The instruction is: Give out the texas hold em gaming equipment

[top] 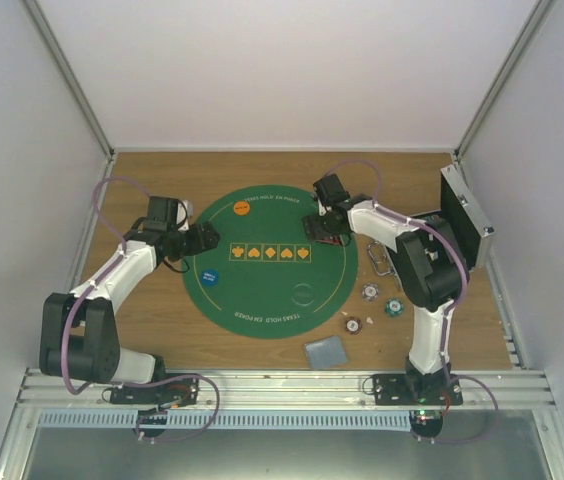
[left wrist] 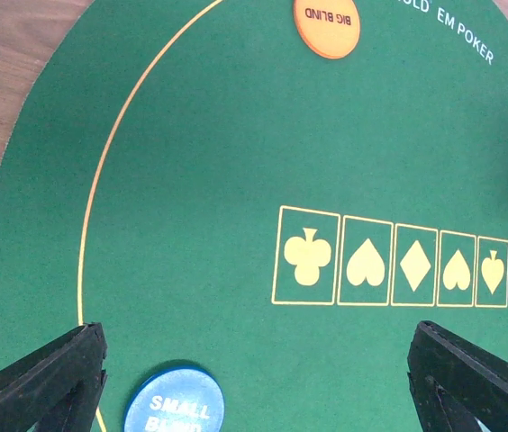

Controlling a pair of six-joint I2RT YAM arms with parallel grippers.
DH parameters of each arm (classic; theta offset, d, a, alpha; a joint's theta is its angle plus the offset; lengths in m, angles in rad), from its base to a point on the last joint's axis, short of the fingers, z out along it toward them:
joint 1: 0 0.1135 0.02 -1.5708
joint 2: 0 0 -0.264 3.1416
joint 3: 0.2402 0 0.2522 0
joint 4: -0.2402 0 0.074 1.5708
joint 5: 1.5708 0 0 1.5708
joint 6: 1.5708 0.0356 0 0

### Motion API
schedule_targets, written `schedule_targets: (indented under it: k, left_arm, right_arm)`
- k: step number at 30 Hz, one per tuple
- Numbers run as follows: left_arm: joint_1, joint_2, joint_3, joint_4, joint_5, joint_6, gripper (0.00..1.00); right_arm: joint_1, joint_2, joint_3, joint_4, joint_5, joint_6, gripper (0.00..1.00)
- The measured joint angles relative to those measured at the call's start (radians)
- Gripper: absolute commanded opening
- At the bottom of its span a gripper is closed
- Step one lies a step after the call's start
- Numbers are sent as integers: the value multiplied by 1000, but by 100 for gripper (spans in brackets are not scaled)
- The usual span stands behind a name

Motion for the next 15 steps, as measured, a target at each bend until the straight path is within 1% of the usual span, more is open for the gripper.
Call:
schedule_targets:
  k: [4, 9, 12, 15]
  left_arm:
    - [0, -6, 0, -5, -2, 0, 93]
    - [0, -37, -1, -7, -16, 3, 93]
    - [0, -58, -2, -10, -24, 10, 93]
    - [0, -74, -8, -13, -30, 18, 93]
  right_arm:
    - [0, -19, 52, -15, -6, -13, 93]
    - [16, -140, 50, -83, -13, 2, 93]
    - [51, -255, 4, -133, -7, 41, 93]
    - [111, -387, -90, -203, -4, 103, 94]
